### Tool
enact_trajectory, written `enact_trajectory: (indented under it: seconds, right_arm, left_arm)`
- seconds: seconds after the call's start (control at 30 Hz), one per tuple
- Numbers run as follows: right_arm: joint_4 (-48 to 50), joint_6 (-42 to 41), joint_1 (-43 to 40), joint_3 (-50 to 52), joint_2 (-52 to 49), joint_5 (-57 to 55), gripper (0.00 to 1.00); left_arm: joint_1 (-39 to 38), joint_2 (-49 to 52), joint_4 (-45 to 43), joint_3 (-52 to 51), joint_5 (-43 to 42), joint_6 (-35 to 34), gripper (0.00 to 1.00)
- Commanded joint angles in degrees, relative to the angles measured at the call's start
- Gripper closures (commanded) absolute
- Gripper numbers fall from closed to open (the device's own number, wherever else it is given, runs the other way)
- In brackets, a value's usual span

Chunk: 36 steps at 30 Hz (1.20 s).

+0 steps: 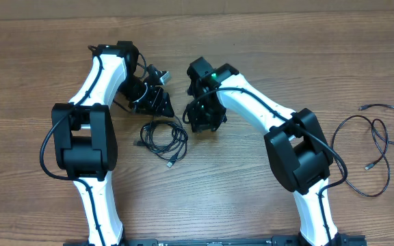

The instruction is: Untangle cables

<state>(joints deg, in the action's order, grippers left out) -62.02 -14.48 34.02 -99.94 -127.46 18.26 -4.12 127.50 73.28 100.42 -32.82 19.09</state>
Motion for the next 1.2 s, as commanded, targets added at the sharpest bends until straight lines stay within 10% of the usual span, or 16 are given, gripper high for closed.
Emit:
enact_trajectory:
  seconds: [0.0, 0.27, 0.67, 0.9, 1.17]
  right_arm:
    - [2.9, 5.8, 0.2, 2.6, 1.2, 4.0, 0.72]
    - [7.9, 11.2, 0.4, 5.6, 1.2, 7.8, 0.64]
    - [9.5, 11.1, 0.4, 5.9, 1.0, 8.6, 0.96]
    - [10.1, 11.1, 0.4, 5.9, 0.7, 8.4, 0.96]
    - [11.3, 10.0, 0.4, 5.9, 0.3, 8.4, 0.96]
  left_arm:
    - [-0.1, -1.3, -0.3, -0.5, -1.1, 1.9, 0.52]
    - [-0.1, -1.2, -4.4, -1.7, 12.1, -12.4, 0.91]
    - [-1.2, -1.2, -6.1, -2.9, 12.0, -13.6, 0.91]
    - [-1.2, -1.3, 3.6, -0.7, -8.6, 6.7, 0.94]
    - [-1.2, -1.2, 1.0, -0.8, -4.0, 2.4, 0.85]
